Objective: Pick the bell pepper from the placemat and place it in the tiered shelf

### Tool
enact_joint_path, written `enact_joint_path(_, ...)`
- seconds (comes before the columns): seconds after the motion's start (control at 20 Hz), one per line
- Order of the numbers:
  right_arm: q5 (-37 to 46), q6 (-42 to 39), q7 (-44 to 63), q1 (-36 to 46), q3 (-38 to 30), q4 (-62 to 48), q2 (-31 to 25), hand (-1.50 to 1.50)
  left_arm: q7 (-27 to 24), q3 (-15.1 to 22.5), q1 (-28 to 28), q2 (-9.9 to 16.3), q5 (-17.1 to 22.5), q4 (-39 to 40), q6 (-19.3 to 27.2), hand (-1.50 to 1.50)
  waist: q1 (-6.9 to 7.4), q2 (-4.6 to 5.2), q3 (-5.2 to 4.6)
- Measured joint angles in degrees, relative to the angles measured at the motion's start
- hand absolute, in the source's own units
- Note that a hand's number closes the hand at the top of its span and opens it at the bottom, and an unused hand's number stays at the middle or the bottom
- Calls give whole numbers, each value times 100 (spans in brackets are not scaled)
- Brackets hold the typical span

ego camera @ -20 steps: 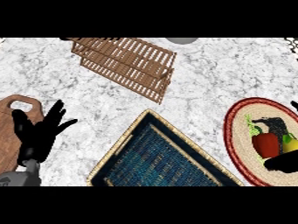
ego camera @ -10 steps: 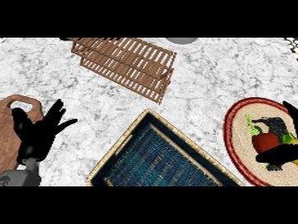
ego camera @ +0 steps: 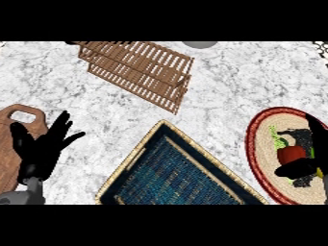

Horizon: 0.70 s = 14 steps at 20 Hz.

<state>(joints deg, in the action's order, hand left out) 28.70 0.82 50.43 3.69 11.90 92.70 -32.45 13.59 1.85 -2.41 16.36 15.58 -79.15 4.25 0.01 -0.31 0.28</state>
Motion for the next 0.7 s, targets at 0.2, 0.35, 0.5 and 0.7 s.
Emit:
enact_joint_path(0.2, 201, 120, -423, 55, -122, -391, 256, -150, 77, -138, -153, -2, -53, 191, -64, 0, 3, 2, 2)
enact_joint_path(0.35, 304, 150, -711, 122, -237, -662, 390, -150, 67, -96, -33, -99, -181, 23, -14, 0, 9, -3, 5)
enact_joint_path(0.5, 401, 129, -956, 235, -328, -924, 539, 150, 147, -109, -4, -161, -274, -65, 22, 0, 14, -8, -5)
enact_joint_path(0.7, 301, -611, -1321, 267, -81, -1023, 272, 150, 157, -173, -108, -132, -276, 59, -37, 0, 25, -15, -31)
